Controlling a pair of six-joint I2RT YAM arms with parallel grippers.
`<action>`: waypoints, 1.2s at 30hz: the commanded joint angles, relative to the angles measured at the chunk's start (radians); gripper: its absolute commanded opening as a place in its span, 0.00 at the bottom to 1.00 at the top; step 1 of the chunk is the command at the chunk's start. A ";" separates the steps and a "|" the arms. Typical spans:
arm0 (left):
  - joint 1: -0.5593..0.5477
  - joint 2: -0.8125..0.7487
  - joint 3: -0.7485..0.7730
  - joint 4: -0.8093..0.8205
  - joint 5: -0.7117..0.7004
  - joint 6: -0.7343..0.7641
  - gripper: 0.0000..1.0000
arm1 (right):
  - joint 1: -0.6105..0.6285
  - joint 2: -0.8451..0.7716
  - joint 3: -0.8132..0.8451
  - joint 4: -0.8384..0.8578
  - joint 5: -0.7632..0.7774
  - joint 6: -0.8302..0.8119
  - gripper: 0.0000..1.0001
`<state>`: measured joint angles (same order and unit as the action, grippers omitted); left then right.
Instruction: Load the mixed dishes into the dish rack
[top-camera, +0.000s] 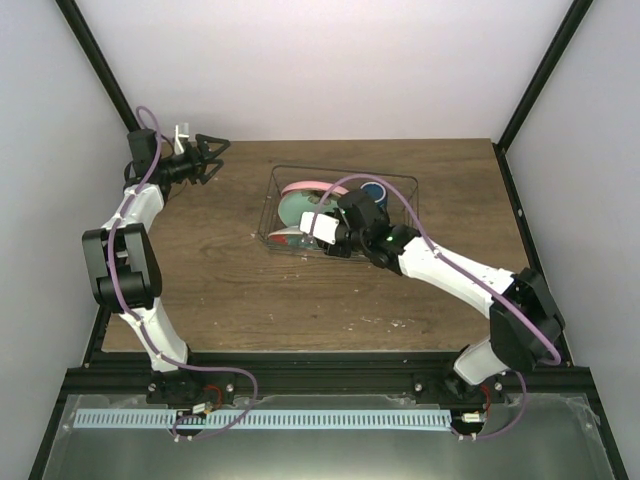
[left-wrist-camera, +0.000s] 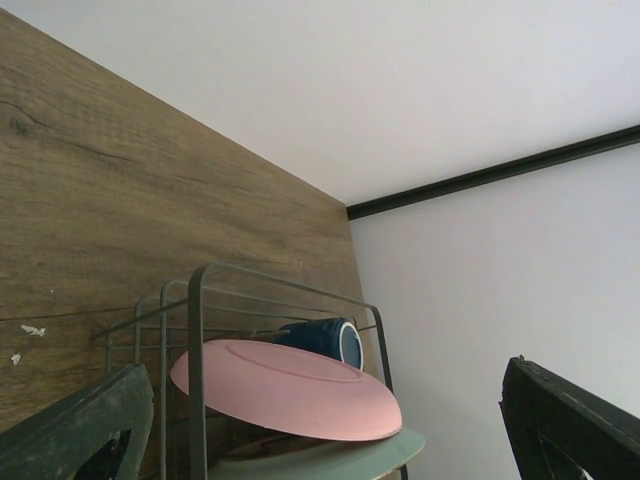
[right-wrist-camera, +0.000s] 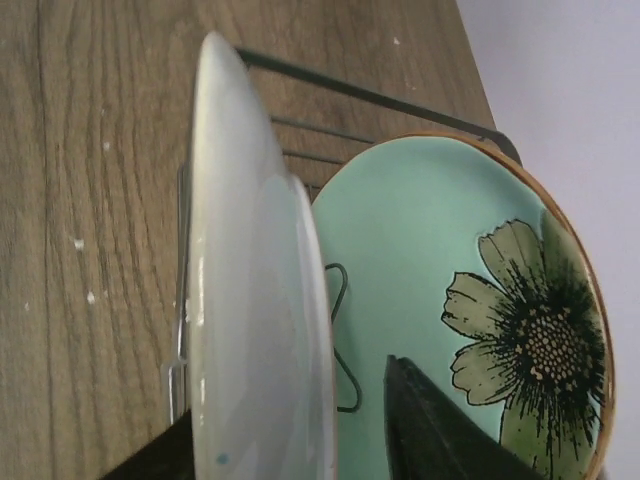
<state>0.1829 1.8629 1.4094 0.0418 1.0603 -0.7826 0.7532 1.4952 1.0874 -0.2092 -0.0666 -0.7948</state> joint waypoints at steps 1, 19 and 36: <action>0.006 0.025 0.005 0.030 0.020 0.002 0.96 | 0.013 -0.022 0.069 0.034 0.000 0.021 0.41; 0.007 0.056 0.049 0.037 0.016 -0.011 0.96 | -0.071 -0.136 0.233 -0.013 0.029 0.419 1.00; -0.007 0.056 0.057 -0.300 -0.149 0.261 0.99 | -0.529 0.225 0.673 -0.334 0.169 0.925 1.00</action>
<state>0.1844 1.9179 1.4532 -0.1181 0.9916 -0.6464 0.3164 1.6718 1.6691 -0.3981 0.0647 -0.0383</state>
